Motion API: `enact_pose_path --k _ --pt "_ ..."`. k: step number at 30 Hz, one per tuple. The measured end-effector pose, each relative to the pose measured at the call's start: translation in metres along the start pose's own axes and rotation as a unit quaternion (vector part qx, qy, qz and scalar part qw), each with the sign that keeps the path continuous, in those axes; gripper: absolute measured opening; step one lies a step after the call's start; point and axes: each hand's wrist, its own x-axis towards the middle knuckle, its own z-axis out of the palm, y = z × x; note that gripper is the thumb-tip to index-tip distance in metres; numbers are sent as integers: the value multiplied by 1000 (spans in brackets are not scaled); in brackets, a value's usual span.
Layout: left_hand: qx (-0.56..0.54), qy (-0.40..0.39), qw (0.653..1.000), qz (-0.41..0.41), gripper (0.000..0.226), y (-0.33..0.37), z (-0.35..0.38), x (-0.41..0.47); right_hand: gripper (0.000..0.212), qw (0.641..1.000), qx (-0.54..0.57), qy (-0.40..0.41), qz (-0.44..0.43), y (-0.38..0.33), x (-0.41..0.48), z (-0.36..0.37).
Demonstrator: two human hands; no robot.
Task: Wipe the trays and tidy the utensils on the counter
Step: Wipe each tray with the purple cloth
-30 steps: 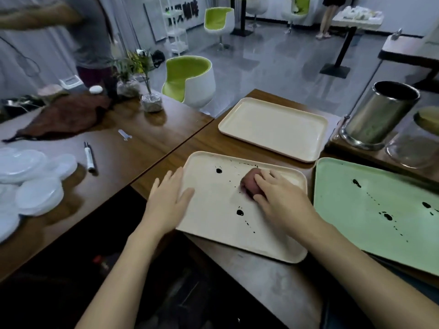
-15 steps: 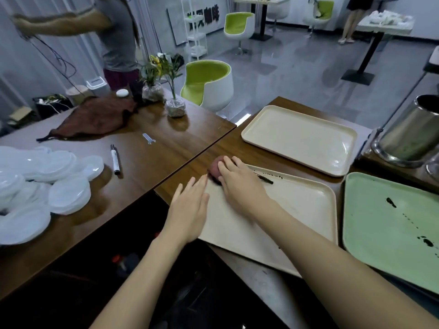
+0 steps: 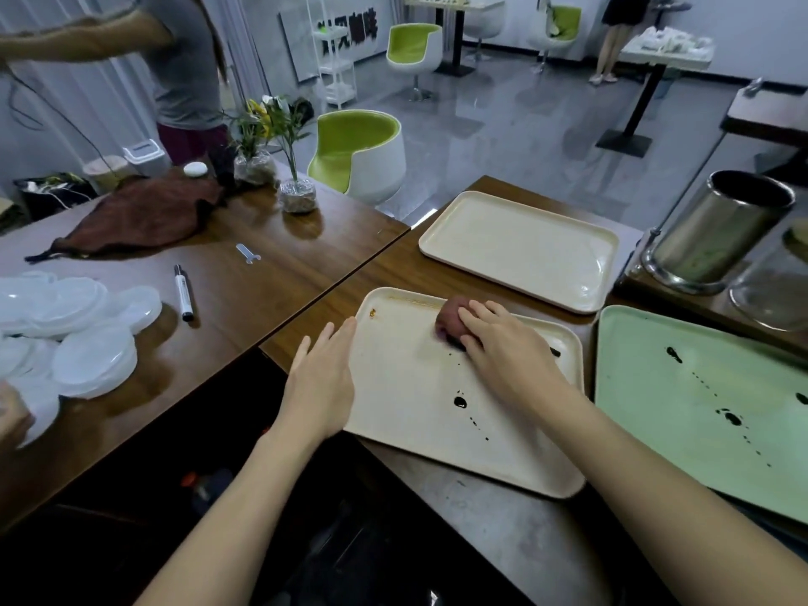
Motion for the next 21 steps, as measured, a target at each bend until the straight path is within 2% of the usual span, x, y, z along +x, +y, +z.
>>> enact_pose_path --k 6,11,17,21 --pt "-2 3 1000 1 67 -2 1 1 32 999 -4 -1 43 37 -31 -16" --pt "-7 24 1000 -8 68 2 4 0 35 998 27 -7 52 20 -41 -18" --pt "-13 28 999 -15 69 4 3 1 42 997 56 -28 -38 -50 -85 -9" --pt "-11 20 1000 -15 69 4 2 0 39 994 67 -50 -68 -55 -105 -14"
